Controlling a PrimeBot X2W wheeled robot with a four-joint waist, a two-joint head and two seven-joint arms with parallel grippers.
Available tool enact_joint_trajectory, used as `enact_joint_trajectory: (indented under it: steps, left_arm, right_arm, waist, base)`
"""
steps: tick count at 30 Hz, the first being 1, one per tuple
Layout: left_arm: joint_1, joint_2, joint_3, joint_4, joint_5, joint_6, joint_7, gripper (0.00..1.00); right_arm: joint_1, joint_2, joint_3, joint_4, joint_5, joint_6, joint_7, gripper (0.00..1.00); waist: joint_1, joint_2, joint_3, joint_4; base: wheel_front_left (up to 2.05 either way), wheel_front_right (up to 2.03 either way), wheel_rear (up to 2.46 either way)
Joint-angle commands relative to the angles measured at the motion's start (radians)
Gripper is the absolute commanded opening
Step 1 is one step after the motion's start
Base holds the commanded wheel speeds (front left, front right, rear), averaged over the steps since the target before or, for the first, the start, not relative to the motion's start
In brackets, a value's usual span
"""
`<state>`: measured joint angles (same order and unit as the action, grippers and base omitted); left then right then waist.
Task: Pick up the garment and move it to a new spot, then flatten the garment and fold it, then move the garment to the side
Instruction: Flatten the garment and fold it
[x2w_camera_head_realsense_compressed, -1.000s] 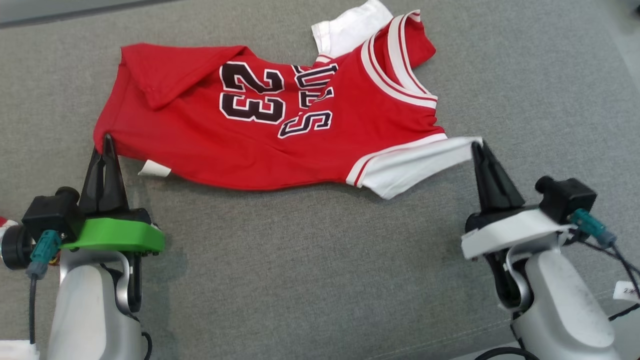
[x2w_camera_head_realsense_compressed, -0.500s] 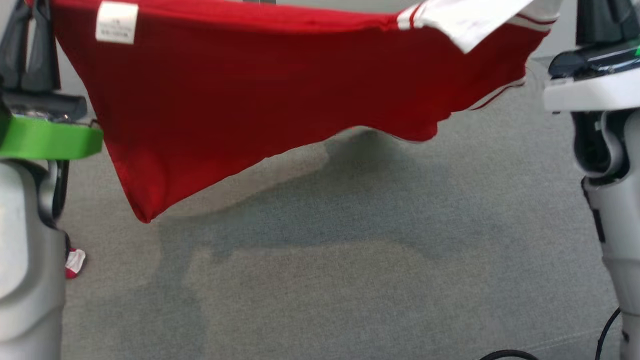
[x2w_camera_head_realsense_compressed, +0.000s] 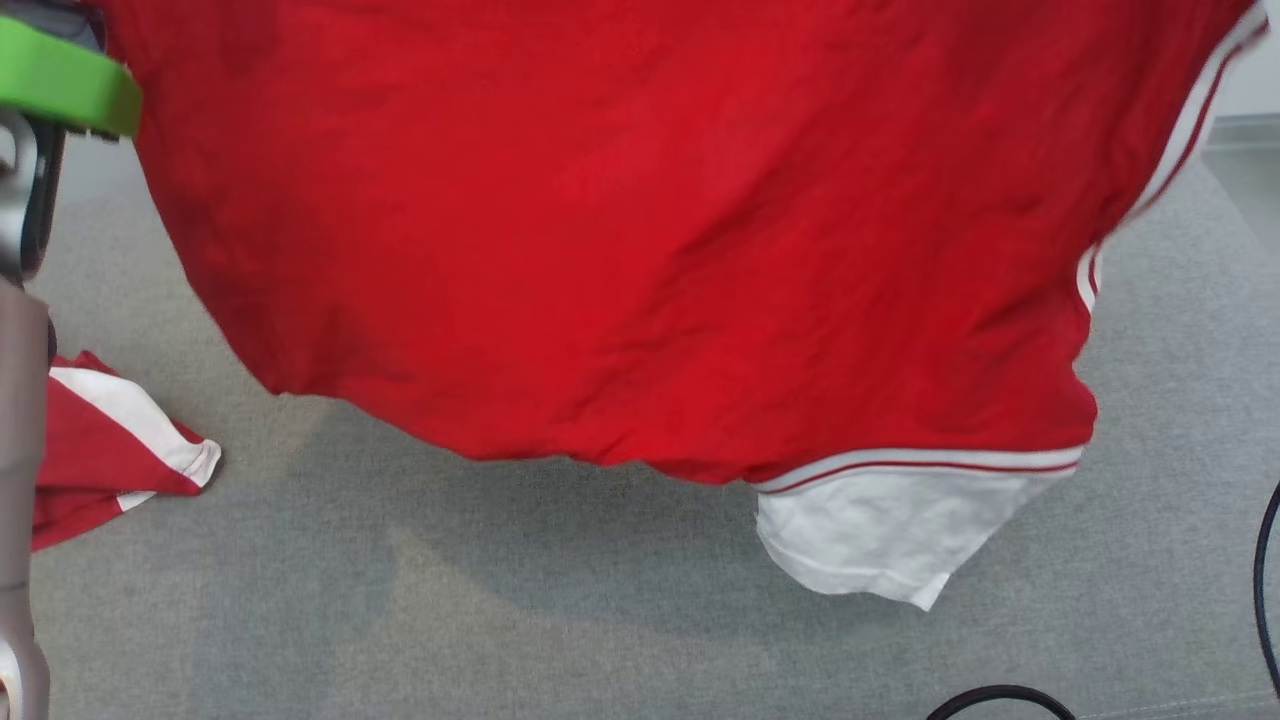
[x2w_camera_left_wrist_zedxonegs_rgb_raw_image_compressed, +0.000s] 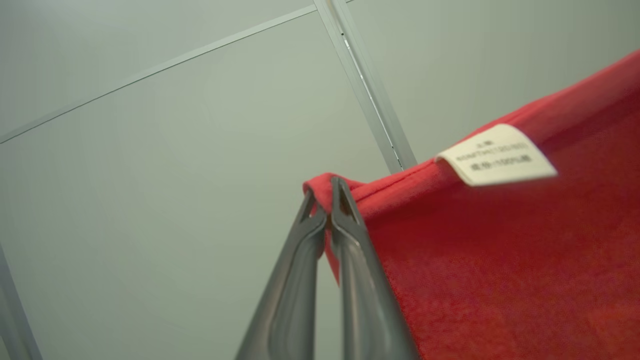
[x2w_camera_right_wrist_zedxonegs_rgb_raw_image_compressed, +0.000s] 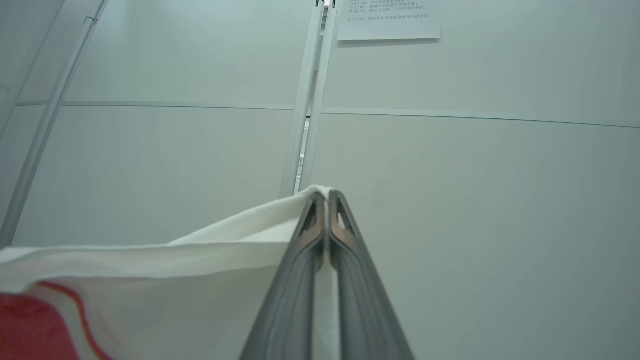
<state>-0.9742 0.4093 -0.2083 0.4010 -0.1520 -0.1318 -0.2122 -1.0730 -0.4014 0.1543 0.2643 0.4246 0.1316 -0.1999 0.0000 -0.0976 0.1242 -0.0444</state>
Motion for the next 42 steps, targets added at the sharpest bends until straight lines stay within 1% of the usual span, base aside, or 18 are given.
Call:
enact_joint_trajectory:
  steps: [1,5,8,12,15,18,20,23,24,25,29,30,32,34,35,36,38,42]
  left_arm:
    - [-0.059,-0.007,-0.019,0.024,0.008,0.002,0.005,0.0]
    - [-0.219,-0.013,-0.049,0.114,0.038,0.005,-0.001,0.0]
    - [-0.375,-0.032,-0.054,0.177,0.055,0.013,-0.017,0.0]
    - [-0.494,-0.052,-0.078,0.231,0.086,0.017,-0.036,0.0]
    - [-0.581,-0.053,-0.087,0.27,0.099,0.018,-0.047,0.0]
    - [-0.563,-0.065,-0.078,0.282,0.08,0.02,-0.053,0.0]
    - [-0.514,-0.055,-0.075,0.274,0.079,0.021,-0.052,0.0]
    - [-0.385,-0.053,-0.054,0.249,0.053,0.026,-0.052,0.0]
    - [-0.334,-0.065,-0.035,0.229,0.035,0.037,-0.052,0.0]
    - [-0.27,-0.074,-0.028,0.219,0.029,0.036,-0.052,0.0]
    - [0.001,-0.117,0.017,0.181,-0.006,0.052,-0.052,0.0]
    - [0.069,-0.131,0.035,0.173,-0.015,0.056,-0.052,0.0]
    - [0.198,-0.166,0.074,0.167,-0.034,0.06,-0.052,0.0]
    - [0.309,-0.192,0.106,0.164,-0.036,0.058,-0.052,0.0]
    - [0.357,-0.206,0.128,0.16,-0.045,0.062,-0.052,0.0]
    - [0.404,-0.217,0.138,0.16,-0.034,0.058,-0.052,0.0]
    - [0.486,-0.242,0.163,0.157,-0.028,0.052,-0.052,0.0]
    - [0.624,-0.284,0.2,0.157,-0.004,0.043,-0.052,0.0]
  right_arm:
    - [-0.054,-0.012,0.013,0.027,-0.018,-0.002,0.009,0.0]
    - [-0.228,-0.029,0.035,0.119,-0.088,-0.002,0.0,0.0]
    - [-0.379,-0.027,-0.001,0.21,-0.148,-0.002,-0.025,0.0]
    - [-0.49,-0.028,-0.039,0.284,-0.213,-0.002,-0.049,0.0]
    - [-0.561,-0.022,-0.075,0.327,-0.261,-0.002,-0.061,0.0]
    - [-0.558,-0.009,-0.091,0.361,-0.267,-0.002,-0.065,0.0]
    - [-0.511,-0.008,-0.074,0.348,-0.255,-0.002,-0.065,0.0]
    - [-0.382,-0.001,-0.053,0.314,-0.198,-0.002,-0.065,0.0]
    - [-0.328,-0.003,-0.052,0.298,-0.174,-0.002,-0.065,0.0]
    - [-0.26,-0.011,-0.035,0.284,-0.159,-0.002,-0.065,0.0]
    - [0.037,-0.014,-0.041,0.214,-0.053,-0.002,-0.065,0.0]
    - [0.114,-0.009,-0.062,0.204,-0.02,-0.002,-0.065,0.0]
    - [0.273,-0.006,-0.043,0.189,-0.011,-0.002,-0.065,0.0]
    - [0.401,0.012,-0.039,0.192,0.032,-0.002,-0.065,0.0]
    - [0.453,0.011,-0.032,0.186,0.031,-0.002,-0.065,0.0]
    - [0.506,0.025,-0.044,0.188,0.058,-0.002,-0.065,0.0]
    - [0.607,0.034,-0.017,0.197,0.065,-0.002,-0.065,0.0]
    - [0.743,0.047,-0.014,0.221,0.094,-0.002,-0.065,0.0]
  waist:
    - [0.0,0.0002,0.212,0.0]
    - [0.0,0.0002,0.336,0.001]
    - [0.0,0.0002,0.398,-0.004]
    - [0.0,0.0002,0.426,-0.002]
    - [0.0,0.0002,0.438,-0.007]
    - [0.0,0.0002,0.442,-0.011]
    - [0.0,0.0002,0.446,-0.017]
    - [0.0,0.0002,0.442,-0.024]
    - [0.0,0.0002,0.44,-0.024]
    - [0.0,0.0002,0.434,-0.023]
    - [0.0,0.0002,0.397,-0.019]
    - [0.0,0.0002,0.382,-0.019]
    - [0.0,0.0002,0.352,-0.021]
    - [0.0,0.0002,0.316,-0.024]
    - [0.0,0.0002,0.299,-0.027]
    - [0.0,0.0002,0.283,-0.029]
    - [0.0,0.0002,0.245,-0.033]
    - [0.0,0.0002,0.162,-0.042]
  base:
    - [0.0,0.0,0.0]
    - [0.0,0.0,0.0]
    - [0.0,0.0,0.0]
    - [0.0,0.0,0.0]
    - [0.0,0.0,0.0]
    - [0.0,0.0,0.0]
    - [0.0,0.0,0.0]
    - [0.0,0.0,0.0]
    - [0.0,0.0,0.0]
    - [0.0,0.0,0.0]
    - [0.0,0.0,0.0]
    - [0.0,0.0,0.0]
    - [0.0,0.0,0.0]
    - [0.0,0.0,0.0]
    - [0.0,0.0,0.0]
    - [0.0,0.0,0.0]
    - [0.0,0.0,0.0]
    - [0.0,0.0,0.0]
